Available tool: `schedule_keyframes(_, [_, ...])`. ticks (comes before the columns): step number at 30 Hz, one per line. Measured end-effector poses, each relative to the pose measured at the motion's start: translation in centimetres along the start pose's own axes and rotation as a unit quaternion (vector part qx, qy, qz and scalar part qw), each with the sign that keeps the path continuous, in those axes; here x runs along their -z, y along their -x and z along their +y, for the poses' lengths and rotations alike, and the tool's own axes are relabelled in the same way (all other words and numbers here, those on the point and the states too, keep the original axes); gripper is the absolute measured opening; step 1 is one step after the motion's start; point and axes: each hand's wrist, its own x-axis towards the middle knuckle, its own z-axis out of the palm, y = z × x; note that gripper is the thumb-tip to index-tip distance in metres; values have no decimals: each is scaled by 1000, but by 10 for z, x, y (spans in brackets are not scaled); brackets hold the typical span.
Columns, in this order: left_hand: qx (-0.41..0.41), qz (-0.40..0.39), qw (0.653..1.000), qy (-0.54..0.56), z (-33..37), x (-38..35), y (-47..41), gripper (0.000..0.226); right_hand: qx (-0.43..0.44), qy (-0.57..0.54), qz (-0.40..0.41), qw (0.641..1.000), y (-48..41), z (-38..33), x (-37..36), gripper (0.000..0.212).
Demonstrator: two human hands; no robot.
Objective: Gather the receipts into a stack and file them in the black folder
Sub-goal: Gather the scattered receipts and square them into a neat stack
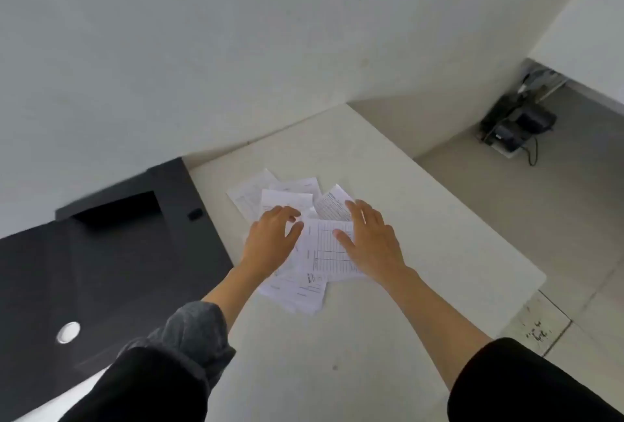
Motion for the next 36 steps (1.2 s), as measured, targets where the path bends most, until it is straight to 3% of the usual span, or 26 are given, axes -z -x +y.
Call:
schedule_keyframes(5, [-7, -27, 999, -44, -20, -38, -3, 40, 45, 30, -128, 990, -8, 22, -23, 69])
schedule_keyframes(12, [50, -1, 999, 5, -31, -50, -14, 54, 125, 85, -173, 973, -18, 40, -29, 112])
schedule_keyframes(17, [24, -30, 999, -5, -36, -51, -10, 56, 184, 110, -205, 955, -34, 40, -27, 103])
schedule_keyframes(20, [21, -26, 999, 9, -38, -50, -8, 55, 193, 91, -178, 961, -35, 37, -26, 94])
schedule_keyframes(22, [30, -26, 999, 20, -37, -50, -7, 55, 144, 33, -143, 979, -26, 36, -25, 96])
schedule_keyframes(24, [34, -26, 999, 21, -37, -51, -7, 55, 41, -67, -25, 997, -5, 30, -30, 90])
schedule_keyframes(26, [38, -19, 999, 23, -36, -52, -6, 55, -92, -174, 124, 973, 20, 20, -43, 66])
schedule_keyframes(27, [40, -19, 999, 26, -35, -52, -6, 55, -148, -222, 161, 950, 31, 13, -51, 54])
schedule_keyframes(29, [40, -26, 998, 36, -33, -51, -6, 55, -217, -280, 157, 922, 44, -2, -62, 46])
schedule_keyframes(33, [51, 39, 998, 19, -30, -44, -2, 55, -247, -230, 113, 935, 32, -20, -71, 61])
schedule_keyframes(36, [123, 77, 988, -52, -36, -35, 0, 64, -274, -199, 101, 936, 17, -30, -70, 72])
